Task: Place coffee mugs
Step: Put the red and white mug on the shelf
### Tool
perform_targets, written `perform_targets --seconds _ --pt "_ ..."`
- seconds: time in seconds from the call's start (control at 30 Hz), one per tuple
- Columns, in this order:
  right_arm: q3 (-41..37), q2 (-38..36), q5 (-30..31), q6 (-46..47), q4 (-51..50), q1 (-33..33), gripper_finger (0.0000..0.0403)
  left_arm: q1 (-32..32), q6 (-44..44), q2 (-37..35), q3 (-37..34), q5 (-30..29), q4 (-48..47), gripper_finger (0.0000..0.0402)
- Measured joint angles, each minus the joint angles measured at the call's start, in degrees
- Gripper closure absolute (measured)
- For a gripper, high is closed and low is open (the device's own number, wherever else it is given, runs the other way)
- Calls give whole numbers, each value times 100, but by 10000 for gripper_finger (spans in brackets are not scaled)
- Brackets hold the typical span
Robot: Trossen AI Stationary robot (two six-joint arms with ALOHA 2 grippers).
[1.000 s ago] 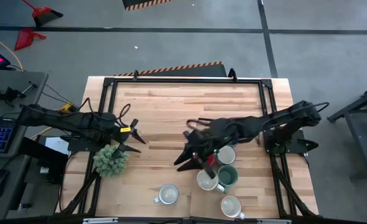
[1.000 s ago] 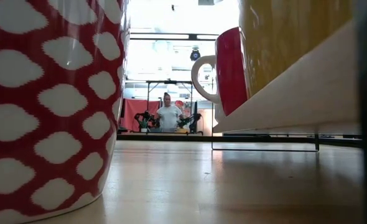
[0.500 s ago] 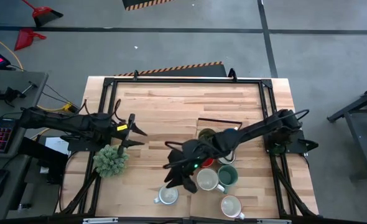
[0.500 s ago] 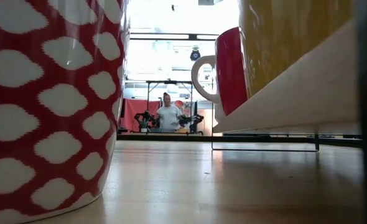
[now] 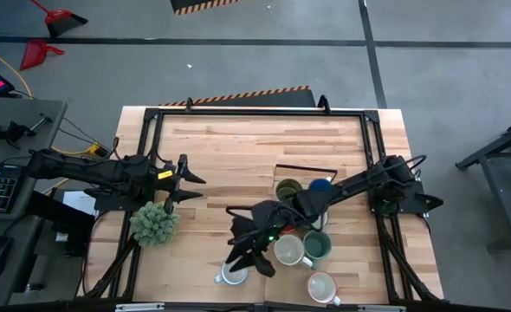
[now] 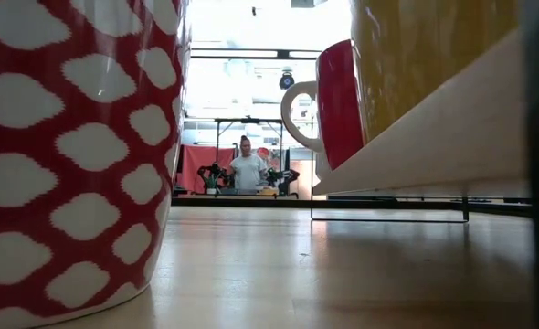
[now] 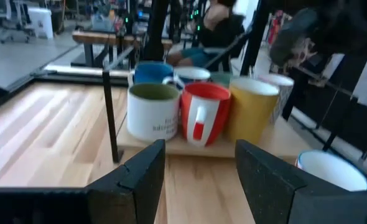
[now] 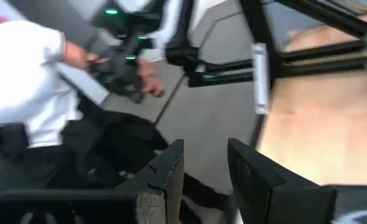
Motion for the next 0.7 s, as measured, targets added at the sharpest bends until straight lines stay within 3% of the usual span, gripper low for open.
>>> perform_targets --seconds 0.1,0.33,0.5,0.7 --pt "386 -11 -128 -36 -594 62 295 0 94 -2 0 0 22 218" --pt "2048 29 -123 -80 -3352 108 295 0 411 13 0 4 -245 218" --pt "2898 472 -232 151 -4209 34 295 0 314 20 0 4 -254 218" --pt "3811 1574 -1339 423 -4723 -122 295 0 309 20 0 13 -299 218"
